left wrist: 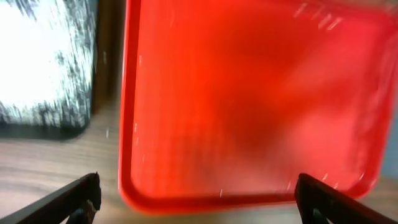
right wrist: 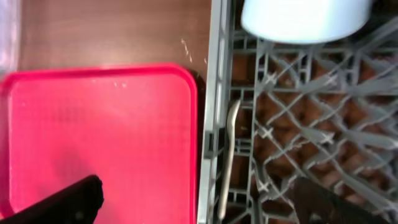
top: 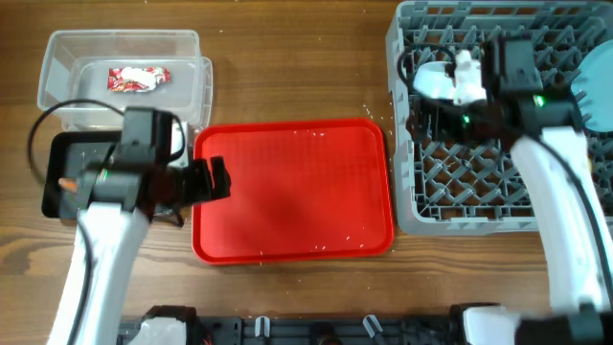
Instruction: Sort waste into correct bins and load items into the dishwasher rack
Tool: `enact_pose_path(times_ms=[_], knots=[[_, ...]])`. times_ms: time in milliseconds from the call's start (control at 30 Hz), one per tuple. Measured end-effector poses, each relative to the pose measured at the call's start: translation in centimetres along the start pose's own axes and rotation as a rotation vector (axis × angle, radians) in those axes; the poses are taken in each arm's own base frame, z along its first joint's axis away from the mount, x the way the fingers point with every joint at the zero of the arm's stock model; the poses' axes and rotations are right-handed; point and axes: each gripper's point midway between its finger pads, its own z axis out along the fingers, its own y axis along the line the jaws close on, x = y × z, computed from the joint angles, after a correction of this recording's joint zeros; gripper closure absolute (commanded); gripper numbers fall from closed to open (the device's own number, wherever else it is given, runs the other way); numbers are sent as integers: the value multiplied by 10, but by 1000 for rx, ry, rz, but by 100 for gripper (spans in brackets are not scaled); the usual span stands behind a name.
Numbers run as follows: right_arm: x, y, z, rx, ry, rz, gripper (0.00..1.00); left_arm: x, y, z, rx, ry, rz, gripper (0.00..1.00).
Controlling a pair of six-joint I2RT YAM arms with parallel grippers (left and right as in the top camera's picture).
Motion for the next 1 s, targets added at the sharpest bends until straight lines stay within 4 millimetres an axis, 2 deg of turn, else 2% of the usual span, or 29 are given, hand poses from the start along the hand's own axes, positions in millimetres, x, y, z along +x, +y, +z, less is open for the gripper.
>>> enact_pose_path(times_ms=[67,133,200,267,367,533,700,800,900,1000], knots=[[0,3,-18,-3,-124,-28,0,-3,-3,-21,31,-140,24,0],[13,5,-45,-1,-252,-56,0,5,-3,-49,66,-306,46,0],[25,3,-64,17,-333,-68,0,14,-3,-74,101,-446,66,0],[39,1,-74,32,-354,-68,0,22,-2,-84,115,-506,73,0],[48,-1,-81,47,-368,-68,0,29,-3,-99,136,-579,83,0],[48,-2,-79,51,-358,-65,0,36,0,-97,130,-559,80,0],[48,-7,-56,59,-277,-51,0,36,0,-97,130,-559,81,0],[48,-8,-51,60,-258,-48,0,36,0,-97,130,-559,81,0],[40,-7,-66,69,-354,-65,0,36,0,-97,130,-559,81,0],[19,2,-106,46,-688,-117,0,36,0,-96,129,-557,80,0]])
